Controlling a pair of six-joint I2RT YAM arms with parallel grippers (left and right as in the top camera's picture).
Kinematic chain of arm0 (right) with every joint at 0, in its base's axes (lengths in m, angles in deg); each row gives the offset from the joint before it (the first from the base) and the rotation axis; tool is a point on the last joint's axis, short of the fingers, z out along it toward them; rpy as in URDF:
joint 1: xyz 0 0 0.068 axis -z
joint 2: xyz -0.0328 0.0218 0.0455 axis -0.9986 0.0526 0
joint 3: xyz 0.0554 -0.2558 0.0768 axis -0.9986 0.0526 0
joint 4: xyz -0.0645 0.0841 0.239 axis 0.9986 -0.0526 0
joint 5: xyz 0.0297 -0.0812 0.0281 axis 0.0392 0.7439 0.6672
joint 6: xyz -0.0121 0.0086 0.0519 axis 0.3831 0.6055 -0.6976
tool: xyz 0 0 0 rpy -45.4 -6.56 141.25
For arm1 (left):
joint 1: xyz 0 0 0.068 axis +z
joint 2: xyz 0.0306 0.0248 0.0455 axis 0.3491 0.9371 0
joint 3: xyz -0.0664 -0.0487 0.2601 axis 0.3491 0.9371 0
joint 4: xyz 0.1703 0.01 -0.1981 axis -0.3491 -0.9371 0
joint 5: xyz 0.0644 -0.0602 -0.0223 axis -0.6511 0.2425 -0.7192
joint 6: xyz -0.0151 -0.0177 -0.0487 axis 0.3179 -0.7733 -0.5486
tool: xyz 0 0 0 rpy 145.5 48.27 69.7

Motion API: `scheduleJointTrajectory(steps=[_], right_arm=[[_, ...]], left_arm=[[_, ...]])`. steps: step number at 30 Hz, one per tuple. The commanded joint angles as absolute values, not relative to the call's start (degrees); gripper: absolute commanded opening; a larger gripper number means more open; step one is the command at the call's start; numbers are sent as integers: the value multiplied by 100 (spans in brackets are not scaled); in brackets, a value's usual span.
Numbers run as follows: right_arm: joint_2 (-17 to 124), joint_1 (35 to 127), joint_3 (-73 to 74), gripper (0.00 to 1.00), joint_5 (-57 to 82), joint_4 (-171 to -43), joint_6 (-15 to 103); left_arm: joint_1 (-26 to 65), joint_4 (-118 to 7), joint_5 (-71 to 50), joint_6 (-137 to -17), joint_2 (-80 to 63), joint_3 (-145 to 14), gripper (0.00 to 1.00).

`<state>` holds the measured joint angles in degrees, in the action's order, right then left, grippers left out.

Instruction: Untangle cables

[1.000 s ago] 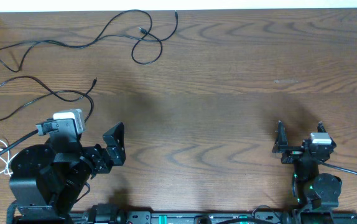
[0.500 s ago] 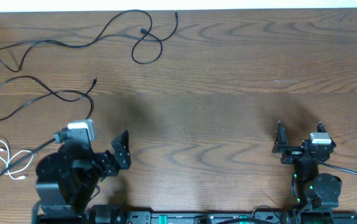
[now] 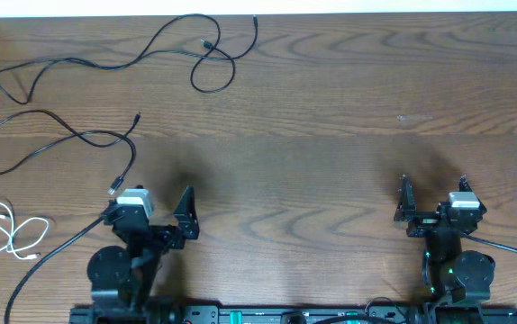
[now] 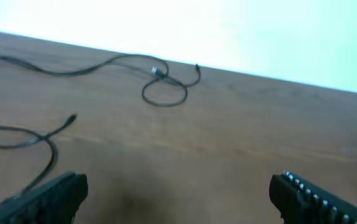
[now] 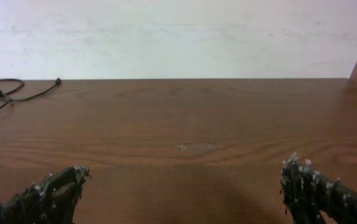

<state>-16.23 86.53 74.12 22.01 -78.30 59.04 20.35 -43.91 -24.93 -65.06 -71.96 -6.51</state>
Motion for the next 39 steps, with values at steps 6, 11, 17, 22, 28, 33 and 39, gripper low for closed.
scheduleJointTrajectory(steps=[6,11,17,22,28,33,39], right_arm=[[-1660,8629,7423,99,2188,-7854,5928],[-1660,8629,7420,99,2188,-7854,5928],[-1660,8629,7420,99,2188,-7854,5928],[-1660,8629,7420,99,2188,-7854,5928],[-1660,8629,7420,99,2188,-7854,5928],[-1660,8629,7420,99,2188,-7854,5928],[-1660,8629,7420,99,2188,-7854,5928]], left_arm=[[2018,-2861,-2556,-6454,-8009,693,99],[2018,-2275,-2580,-6456,-8005,1120,99],[2000,-1801,-2974,-6456,-8007,1439,99],[1998,-1899,-3348,-6456,-8007,1439,99],[1998,-2553,-3507,-6445,-8009,1439,99],[1996,-2557,-3514,-5999,-8009,1439,99],[1998,-2570,-3520,-5571,-8007,1439,99]])
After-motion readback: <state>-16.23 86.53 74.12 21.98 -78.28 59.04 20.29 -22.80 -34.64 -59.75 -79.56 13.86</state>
